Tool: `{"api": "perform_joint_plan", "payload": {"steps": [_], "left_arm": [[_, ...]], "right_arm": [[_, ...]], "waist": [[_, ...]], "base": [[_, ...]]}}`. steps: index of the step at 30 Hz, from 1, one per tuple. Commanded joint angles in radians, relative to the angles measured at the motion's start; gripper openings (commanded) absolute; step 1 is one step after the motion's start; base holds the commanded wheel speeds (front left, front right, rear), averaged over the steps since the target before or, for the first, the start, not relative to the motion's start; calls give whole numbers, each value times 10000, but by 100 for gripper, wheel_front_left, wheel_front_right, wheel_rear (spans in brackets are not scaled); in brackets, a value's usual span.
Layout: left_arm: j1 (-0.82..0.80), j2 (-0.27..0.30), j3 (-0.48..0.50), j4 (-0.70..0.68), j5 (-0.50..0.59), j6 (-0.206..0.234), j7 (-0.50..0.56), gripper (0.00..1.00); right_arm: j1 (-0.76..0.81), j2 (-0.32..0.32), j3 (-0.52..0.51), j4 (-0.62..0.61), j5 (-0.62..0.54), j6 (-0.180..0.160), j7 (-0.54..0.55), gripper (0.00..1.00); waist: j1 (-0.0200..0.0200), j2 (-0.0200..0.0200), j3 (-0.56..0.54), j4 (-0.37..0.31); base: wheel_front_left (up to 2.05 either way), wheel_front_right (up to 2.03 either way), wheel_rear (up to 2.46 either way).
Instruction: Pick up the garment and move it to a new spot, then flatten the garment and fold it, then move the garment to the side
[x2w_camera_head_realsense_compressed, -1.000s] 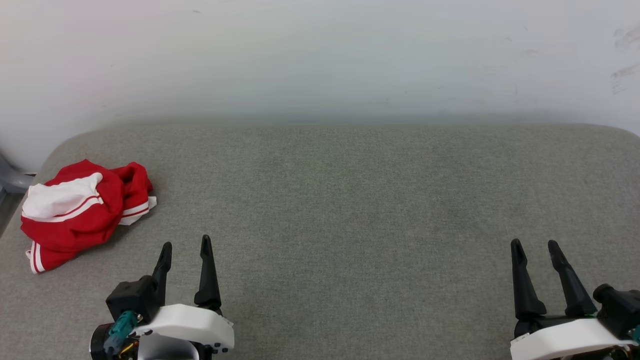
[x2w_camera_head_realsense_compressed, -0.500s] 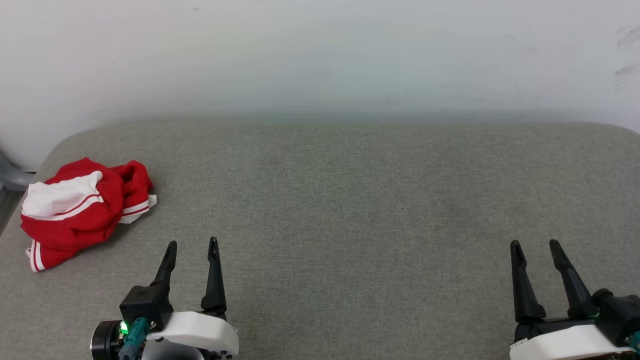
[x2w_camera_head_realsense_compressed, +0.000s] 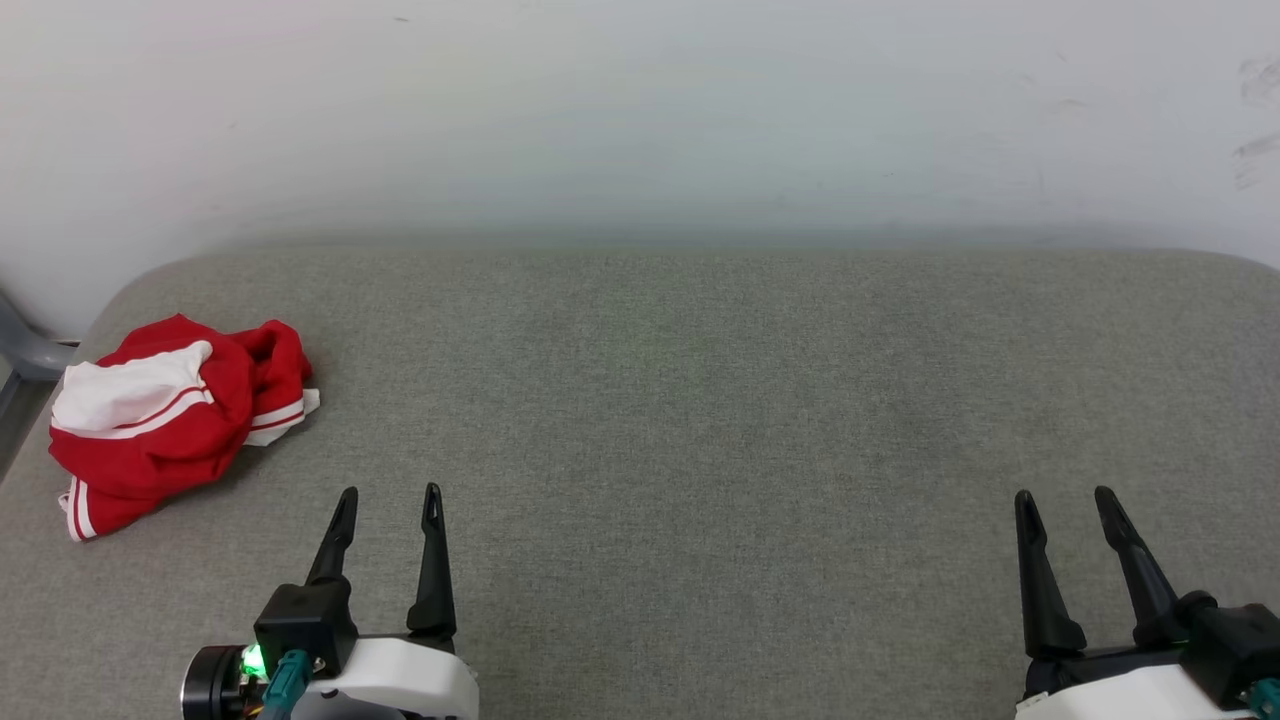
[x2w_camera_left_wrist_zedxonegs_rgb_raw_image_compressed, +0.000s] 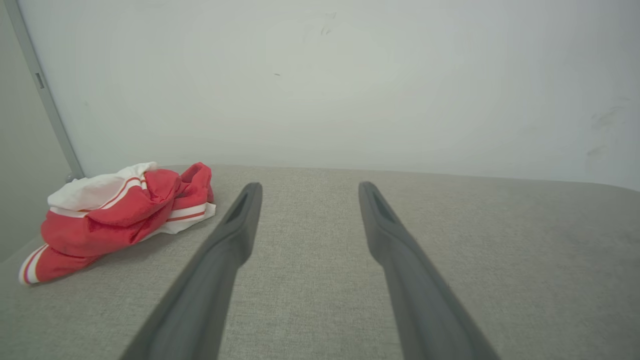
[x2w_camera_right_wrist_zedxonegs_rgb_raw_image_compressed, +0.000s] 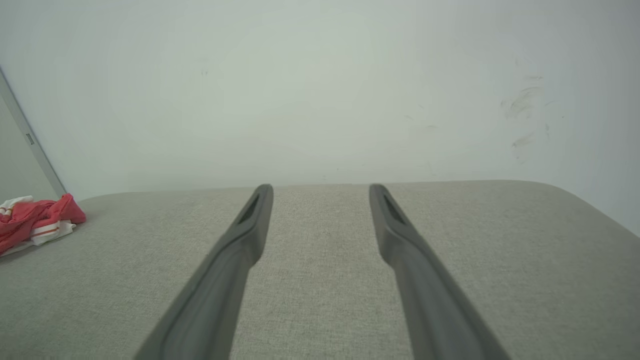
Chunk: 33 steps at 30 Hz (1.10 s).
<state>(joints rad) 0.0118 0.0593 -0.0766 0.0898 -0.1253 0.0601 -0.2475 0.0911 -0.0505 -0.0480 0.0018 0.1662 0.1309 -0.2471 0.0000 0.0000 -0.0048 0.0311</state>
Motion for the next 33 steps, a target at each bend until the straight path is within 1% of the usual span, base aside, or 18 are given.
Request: {"api": "perform_joint_plan", "payload": {"steps": [1,7,15,20,29,33], "left_arm": [[63,-10,45,5,153,-38,-84,100],[106,-60,116,98,451,-118,-195,100],[65,-87,251,301,93,-313,-183,100],[60,-92,243,382,-274,-296,-183,100],[-6,-94,196,497,-340,-292,-183,100],[-78,-93,221,536,-312,-273,-183,100]], "right_arm": [[129,5,34,-72,-147,-3,-106,100],[183,5,17,-92,-292,-3,-196,100],[192,5,-22,63,65,-3,-190,100],[219,5,5,119,112,-3,-190,100],[230,6,18,166,197,-3,-189,100],[252,6,42,159,193,-3,-189,100]], "waist": [[0,0,-2,0],[0,0,11,0],[0,0,11,-4],[0,0,0,13],[0,0,9,82],[0,0,37,243]], "base": [[0,0,0],[0,0,0],[0,0,0],[0,0,0],[0,0,0],[0,0,0]]}}
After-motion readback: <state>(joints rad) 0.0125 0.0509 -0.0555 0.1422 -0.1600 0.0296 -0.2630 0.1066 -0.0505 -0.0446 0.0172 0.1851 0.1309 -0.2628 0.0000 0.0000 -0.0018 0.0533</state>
